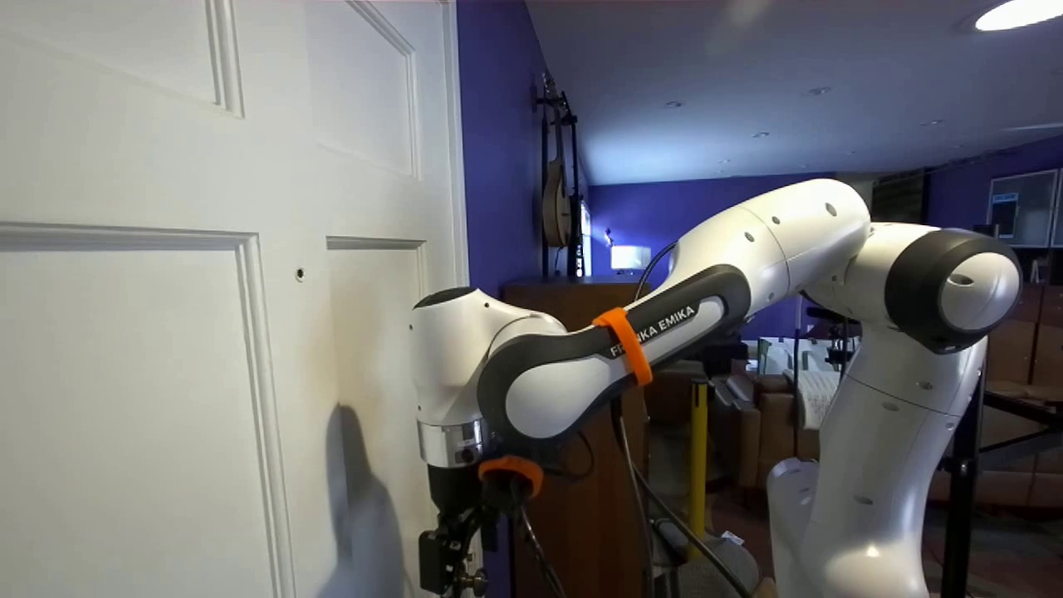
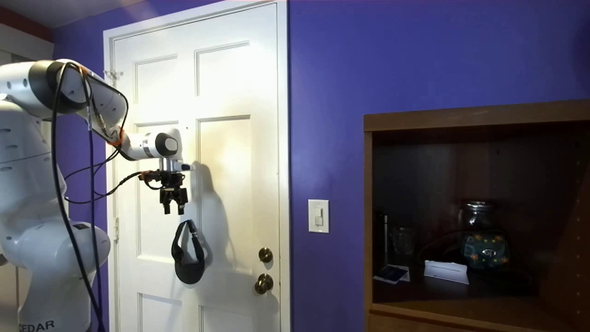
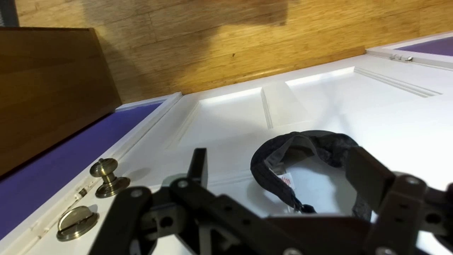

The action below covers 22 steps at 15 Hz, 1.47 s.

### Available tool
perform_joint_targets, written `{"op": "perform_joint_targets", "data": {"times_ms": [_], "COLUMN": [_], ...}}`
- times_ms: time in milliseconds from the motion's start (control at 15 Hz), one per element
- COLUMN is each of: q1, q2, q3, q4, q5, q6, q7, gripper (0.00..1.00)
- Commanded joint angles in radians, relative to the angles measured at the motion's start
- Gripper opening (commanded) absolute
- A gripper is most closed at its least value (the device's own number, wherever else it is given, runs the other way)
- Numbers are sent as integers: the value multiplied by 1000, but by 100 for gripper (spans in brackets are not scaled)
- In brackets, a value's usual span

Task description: Take the hat off of the door and put it on the cabinet

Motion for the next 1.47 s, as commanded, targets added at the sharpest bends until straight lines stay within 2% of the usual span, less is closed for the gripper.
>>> {"op": "perform_joint_targets", "data": {"times_ms": [0,267,467,800,867,933,1267,1400], "q1": [17,20,30,69,74,58,65,74], "q2": [22,29,33,61,80,58,77,97], "q3": [-16,-13,-11,-12,-13,-8,-9,-11], "q4": [-40,-111,-181,-268,-266,-252,-262,-255], "q5": [90,143,195,269,266,227,230,255], "q6": [60,180,339,647,672,601,647,724], "q7": [-26,-33,-33,-108,-122,-80,-94,-107], "gripper": [100,100,100,100,100,100,100,100]}}
